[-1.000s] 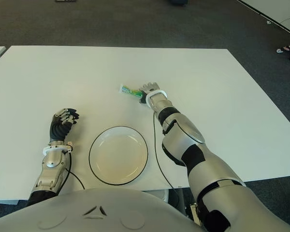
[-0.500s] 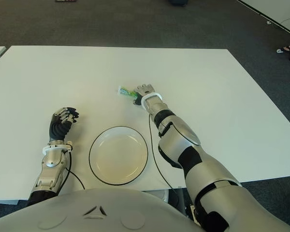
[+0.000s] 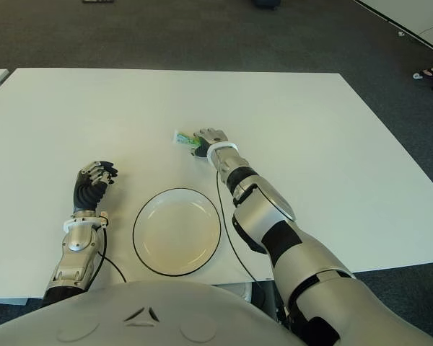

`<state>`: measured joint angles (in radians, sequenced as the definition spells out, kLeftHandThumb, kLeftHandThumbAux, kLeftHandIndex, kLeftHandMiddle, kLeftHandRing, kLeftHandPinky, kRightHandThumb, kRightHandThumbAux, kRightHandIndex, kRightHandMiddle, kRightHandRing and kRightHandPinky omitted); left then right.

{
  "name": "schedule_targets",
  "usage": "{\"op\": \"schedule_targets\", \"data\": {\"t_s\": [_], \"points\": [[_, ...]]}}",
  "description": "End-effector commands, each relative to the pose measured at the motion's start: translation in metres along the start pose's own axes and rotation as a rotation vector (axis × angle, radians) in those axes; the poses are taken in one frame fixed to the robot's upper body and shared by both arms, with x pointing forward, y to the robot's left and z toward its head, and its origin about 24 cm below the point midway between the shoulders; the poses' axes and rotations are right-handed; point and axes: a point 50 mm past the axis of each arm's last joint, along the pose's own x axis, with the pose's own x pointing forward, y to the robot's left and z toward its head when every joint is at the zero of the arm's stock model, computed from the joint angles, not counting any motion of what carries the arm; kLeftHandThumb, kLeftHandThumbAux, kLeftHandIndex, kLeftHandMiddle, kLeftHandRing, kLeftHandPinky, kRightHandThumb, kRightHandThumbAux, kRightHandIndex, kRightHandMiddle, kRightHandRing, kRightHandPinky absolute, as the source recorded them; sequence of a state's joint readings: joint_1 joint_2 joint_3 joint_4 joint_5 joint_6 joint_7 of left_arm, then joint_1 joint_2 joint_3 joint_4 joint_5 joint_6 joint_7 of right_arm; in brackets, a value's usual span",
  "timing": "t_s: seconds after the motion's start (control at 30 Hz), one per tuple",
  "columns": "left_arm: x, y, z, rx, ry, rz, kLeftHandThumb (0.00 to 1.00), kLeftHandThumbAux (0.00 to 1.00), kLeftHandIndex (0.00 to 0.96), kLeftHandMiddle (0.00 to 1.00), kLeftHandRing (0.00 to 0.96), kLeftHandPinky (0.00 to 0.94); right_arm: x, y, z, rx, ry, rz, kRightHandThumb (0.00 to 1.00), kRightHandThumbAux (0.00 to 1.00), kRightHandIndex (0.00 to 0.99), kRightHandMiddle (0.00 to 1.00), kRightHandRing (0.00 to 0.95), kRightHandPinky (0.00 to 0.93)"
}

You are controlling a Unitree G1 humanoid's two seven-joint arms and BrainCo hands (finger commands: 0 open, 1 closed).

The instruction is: Put the toothpaste on the table into the plate.

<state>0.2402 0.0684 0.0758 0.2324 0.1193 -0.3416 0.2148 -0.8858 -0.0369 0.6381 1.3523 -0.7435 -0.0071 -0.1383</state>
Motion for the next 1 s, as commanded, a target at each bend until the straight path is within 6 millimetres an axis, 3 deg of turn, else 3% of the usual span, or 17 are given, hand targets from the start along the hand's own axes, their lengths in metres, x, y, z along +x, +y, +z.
{"op": "schedule_targets", "data": {"t_s": [0.03, 0.2, 0.4, 1.0], "points": [[-0.002, 0.003, 0.000, 0.008, -0.001, 0.031, 0.701, 0.720, 0.428, 0.505, 0.505, 0.496, -0.002, 0.005, -0.003, 0.136, 0.023, -0.034, 0.447, 0.472, 0.000, 0.000, 0.000, 0.026], [-0.004, 0.004, 0.001, 0.005, -0.003, 0.040, 0.701, 0.719, 0.428, 0.506, 0.504, 0.486, -0.002, 0.003, -0.003, 0.236, 0.029, -0.090, 0.370, 0.580, 0.000, 0.000, 0.001, 0.114], [-0.005, 0.006, 0.001, -0.011, 0.001, 0.045, 0.701, 0.720, 0.427, 0.498, 0.496, 0.481, -0.005, 0.010, -0.012, 0.335, 0.062, -0.099, 0.316, 0.656, 0.019, 0.010, 0.023, 0.112], [-0.005, 0.009, 0.001, -0.044, -0.017, 0.044, 0.703, 0.719, 0.427, 0.492, 0.489, 0.479, -0.003, -0.002, -0.009, 0.474, 0.063, -0.191, 0.286, 0.752, 0.114, 0.091, 0.094, 0.161]]}}
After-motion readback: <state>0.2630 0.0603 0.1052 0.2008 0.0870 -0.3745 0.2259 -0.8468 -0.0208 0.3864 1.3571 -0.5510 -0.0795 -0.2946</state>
